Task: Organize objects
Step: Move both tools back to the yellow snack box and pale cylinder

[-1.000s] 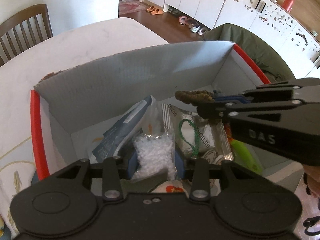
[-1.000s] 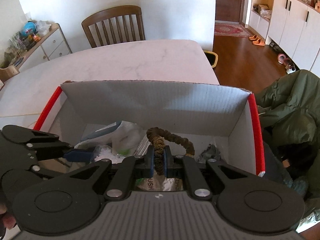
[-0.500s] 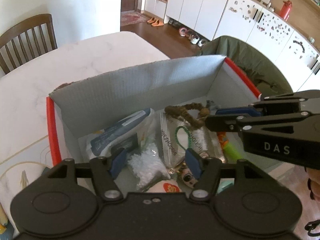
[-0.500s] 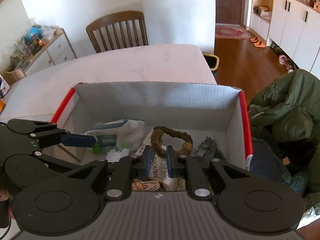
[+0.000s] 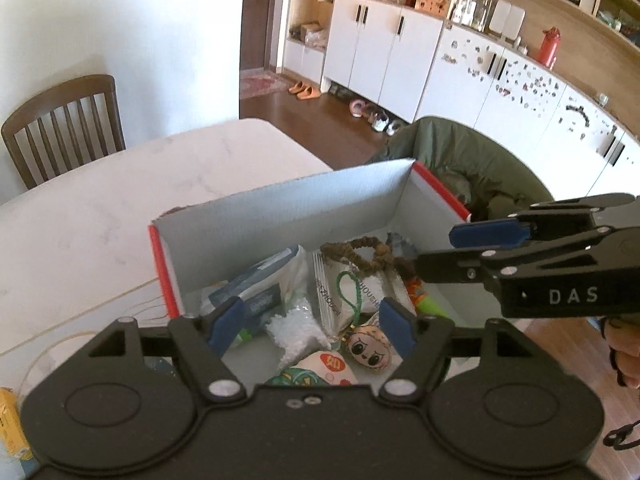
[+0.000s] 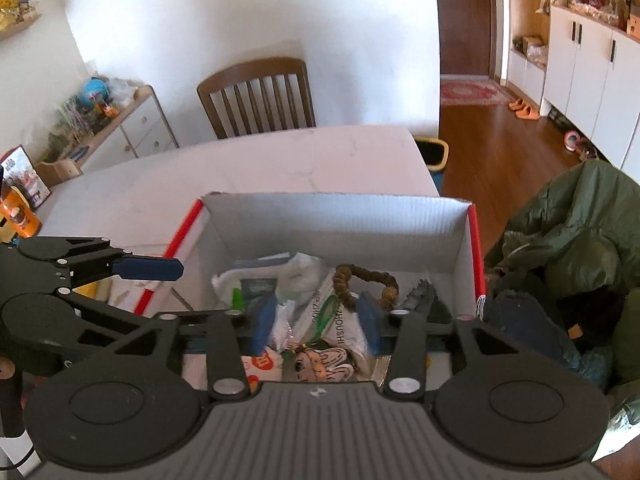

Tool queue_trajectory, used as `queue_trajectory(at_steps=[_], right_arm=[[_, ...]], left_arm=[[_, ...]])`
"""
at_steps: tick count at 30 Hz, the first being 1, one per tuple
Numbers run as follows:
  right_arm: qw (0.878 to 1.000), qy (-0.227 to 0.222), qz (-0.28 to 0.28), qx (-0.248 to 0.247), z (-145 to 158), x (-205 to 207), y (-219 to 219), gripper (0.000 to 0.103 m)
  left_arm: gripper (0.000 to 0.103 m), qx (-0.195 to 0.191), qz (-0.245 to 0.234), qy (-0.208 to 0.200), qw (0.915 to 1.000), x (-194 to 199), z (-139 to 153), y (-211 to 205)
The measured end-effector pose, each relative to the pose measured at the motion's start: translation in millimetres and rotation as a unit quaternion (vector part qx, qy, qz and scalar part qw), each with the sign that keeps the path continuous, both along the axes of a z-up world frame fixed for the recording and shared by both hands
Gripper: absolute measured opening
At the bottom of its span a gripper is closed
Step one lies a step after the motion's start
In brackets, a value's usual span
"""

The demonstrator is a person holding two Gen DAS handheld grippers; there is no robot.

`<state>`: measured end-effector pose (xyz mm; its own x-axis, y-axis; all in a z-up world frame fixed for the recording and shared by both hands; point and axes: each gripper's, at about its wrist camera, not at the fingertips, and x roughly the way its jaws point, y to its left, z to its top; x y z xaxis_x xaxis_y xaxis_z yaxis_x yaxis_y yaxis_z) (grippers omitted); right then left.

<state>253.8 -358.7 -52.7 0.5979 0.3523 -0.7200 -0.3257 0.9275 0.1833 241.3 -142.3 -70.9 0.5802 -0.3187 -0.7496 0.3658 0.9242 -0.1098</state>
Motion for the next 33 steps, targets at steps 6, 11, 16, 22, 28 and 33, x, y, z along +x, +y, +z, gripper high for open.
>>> queue_trajectory(at_steps=[6, 11, 16, 22, 28, 33], right_arm=[[1.000, -0.015, 0.001, 0.002, 12, -19, 9, 0.049], [1.000, -0.028, -0.004, 0.013, 25, -31, 19, 0.057], [0.999, -0.039, -0.010, 0.032, 39, -41, 34, 0.066], [0.998, -0.052, -0.002, 0.042, 51, -52, 63, 0.073], [0.997, -0.056, 0.011, 0.046, 57, -59, 97, 0.078], [0.997, -0.060, 0.029, 0.043, 60, -65, 130, 0.082]], left_arm=[[0.077, -0.012, 0.007, -0.022, 0.9997, -18, 18, 17], [0.081, -0.020, 0.016, -0.040, 0.9989, -33, 33, 37], [0.084, -0.020, 0.030, -0.057, 0.9977, -47, 44, 64], [0.088, -0.027, 0.049, -0.069, 0.9961, -60, 56, 101], [0.094, -0.027, 0.063, -0.080, 0.9944, -70, 63, 136], [0.100, -0.026, 0.076, -0.087, 0.9930, -75, 66, 164]])
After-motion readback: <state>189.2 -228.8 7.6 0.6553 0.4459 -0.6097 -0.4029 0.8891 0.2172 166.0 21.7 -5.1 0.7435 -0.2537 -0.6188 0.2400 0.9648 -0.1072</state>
